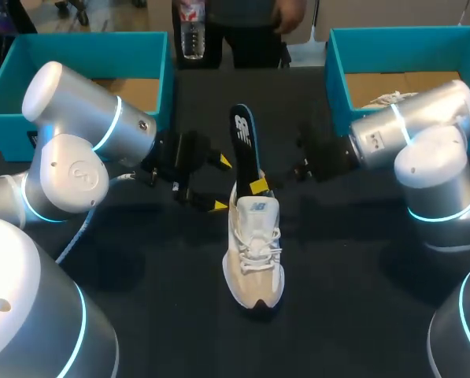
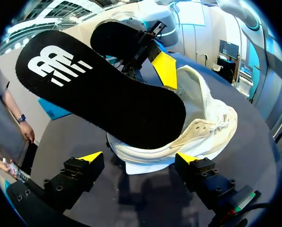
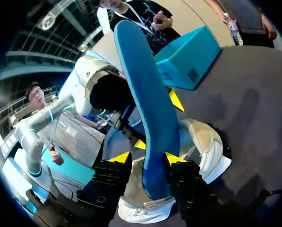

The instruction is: Take the shoe out of the shoebox, open the shoe tongue, remove and reinsert the insole, then place the shoe into the shoebox

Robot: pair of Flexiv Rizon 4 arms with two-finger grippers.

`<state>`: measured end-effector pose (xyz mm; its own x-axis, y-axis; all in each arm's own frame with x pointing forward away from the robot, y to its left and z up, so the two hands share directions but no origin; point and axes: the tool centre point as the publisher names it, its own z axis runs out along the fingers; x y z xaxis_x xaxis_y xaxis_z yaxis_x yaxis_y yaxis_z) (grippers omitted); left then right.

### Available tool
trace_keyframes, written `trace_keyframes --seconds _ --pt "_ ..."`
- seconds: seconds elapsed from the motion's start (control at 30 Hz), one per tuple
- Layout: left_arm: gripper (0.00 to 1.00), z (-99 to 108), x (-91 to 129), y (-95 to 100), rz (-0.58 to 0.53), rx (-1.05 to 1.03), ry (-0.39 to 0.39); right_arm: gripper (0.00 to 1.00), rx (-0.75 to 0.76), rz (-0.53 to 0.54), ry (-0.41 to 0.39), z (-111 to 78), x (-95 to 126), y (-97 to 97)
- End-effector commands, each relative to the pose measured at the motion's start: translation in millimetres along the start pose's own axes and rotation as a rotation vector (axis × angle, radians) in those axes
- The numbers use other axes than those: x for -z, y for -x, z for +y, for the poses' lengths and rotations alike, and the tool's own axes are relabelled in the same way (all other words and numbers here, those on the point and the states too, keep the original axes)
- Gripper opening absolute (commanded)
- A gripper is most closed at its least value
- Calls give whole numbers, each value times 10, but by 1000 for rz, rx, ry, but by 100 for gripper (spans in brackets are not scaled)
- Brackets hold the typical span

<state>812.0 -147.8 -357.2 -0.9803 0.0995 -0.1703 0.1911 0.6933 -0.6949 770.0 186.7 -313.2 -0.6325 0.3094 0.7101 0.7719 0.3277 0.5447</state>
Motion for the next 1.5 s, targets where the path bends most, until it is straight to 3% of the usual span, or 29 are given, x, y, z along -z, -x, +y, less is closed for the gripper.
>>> trace_keyframes --seconds 0.03,0.37,0.57,1.13,1.37,1.5 --pt "100 -3 -9 1 0 0 3 42 0 -63 -26 11 -3 -31" --pt "100 -3 -9 1 0 0 3 44 20 -227 -10 20 -42 45" --pt "100 -3 -9 1 0 0 3 36 6 -292 -49 19 -98 105" --pt "100 -3 -9 1 0 0 3 37 -27 -292 -82 -51 -306 246" --pt "100 -3 -9 1 0 0 3 33 -45 -269 -108 -77 -343 293" --pt "100 -3 -9 1 0 0 3 26 -55 -260 -122 -109 -327 275"
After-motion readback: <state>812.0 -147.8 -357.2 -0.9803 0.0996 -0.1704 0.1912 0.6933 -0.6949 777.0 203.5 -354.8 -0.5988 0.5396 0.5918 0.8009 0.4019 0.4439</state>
